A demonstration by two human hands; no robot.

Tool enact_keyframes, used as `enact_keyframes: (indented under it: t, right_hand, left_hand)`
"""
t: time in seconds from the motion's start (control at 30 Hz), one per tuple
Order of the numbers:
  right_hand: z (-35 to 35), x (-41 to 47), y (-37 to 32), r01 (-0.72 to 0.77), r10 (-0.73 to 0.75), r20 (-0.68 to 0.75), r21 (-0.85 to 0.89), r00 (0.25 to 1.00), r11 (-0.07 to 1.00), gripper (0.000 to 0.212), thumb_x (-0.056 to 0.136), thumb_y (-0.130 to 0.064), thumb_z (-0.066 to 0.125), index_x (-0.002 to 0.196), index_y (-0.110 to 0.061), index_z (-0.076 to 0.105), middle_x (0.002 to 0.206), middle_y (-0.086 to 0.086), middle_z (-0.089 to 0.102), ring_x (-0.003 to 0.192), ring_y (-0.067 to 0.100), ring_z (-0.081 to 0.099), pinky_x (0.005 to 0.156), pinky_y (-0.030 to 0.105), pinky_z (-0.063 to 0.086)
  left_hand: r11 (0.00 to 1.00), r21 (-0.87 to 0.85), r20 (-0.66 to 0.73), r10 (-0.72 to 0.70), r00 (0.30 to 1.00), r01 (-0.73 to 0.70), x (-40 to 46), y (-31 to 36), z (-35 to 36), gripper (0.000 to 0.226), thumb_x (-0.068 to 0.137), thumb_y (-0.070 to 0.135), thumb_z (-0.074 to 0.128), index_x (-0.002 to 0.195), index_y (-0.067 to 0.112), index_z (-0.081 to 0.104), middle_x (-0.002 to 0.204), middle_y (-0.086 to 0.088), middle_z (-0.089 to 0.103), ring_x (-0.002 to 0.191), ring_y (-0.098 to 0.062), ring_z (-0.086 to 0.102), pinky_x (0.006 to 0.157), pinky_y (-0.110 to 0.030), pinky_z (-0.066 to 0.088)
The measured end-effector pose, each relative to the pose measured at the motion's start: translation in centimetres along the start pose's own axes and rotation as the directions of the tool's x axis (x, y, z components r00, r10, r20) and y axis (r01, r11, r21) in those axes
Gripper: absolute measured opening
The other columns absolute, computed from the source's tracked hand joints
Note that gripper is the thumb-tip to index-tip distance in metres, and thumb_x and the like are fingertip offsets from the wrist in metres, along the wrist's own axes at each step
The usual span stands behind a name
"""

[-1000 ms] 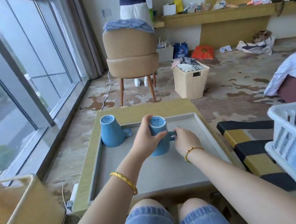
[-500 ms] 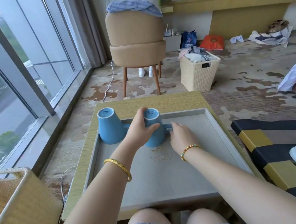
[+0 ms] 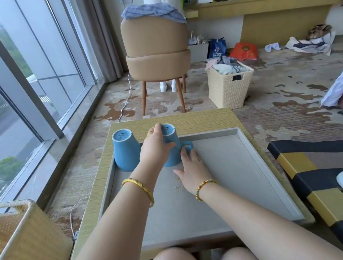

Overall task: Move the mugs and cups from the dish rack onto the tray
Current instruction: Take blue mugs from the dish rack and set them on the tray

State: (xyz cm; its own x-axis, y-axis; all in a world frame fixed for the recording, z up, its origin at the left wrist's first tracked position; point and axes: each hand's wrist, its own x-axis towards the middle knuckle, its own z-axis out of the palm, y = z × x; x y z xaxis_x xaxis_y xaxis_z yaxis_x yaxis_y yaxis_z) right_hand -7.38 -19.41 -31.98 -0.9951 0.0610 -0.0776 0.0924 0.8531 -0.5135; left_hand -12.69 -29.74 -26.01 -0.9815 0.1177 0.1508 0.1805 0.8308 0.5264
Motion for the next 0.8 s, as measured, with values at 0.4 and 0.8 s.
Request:
enact_keyframes:
  t: [0.4,0.8]
  right_hand:
    - [0.4,0.8,0.4,0.041,-0.040,-0.004,0.059,0.999,0.997,0.073,0.095,-0.032,0.046,0.150,-0.010,0.001,0.158,0.012,0.007,0.146,0.026,0.004,0.119,0.032,0.007]
    - [0.7,0.4,0.7,0.060,-0.058,-0.027,0.105,0.998,0.993,0.069,0.095,-0.028,0.046,0.150,-0.010,0.007,0.159,0.007,0.011,0.147,0.020,0.006,0.119,0.029,0.006]
  left_hand:
    - [0.994,0.097,-0.005,0.054,0.999,-0.053,-0.2,-0.8,0.3,0.075,0.089,0.039,0.055,0.147,0.014,0.015,0.151,-0.006,0.028,0.135,-0.027,0.033,0.099,-0.037,0.040]
    - [0.940,0.314,-0.097,-0.107,0.989,0.133,-1.6,-6.3,-3.5,0.060,0.097,0.021,0.041,0.148,0.015,0.011,0.157,-0.014,0.003,0.139,-0.037,0.018,0.109,-0.046,0.027]
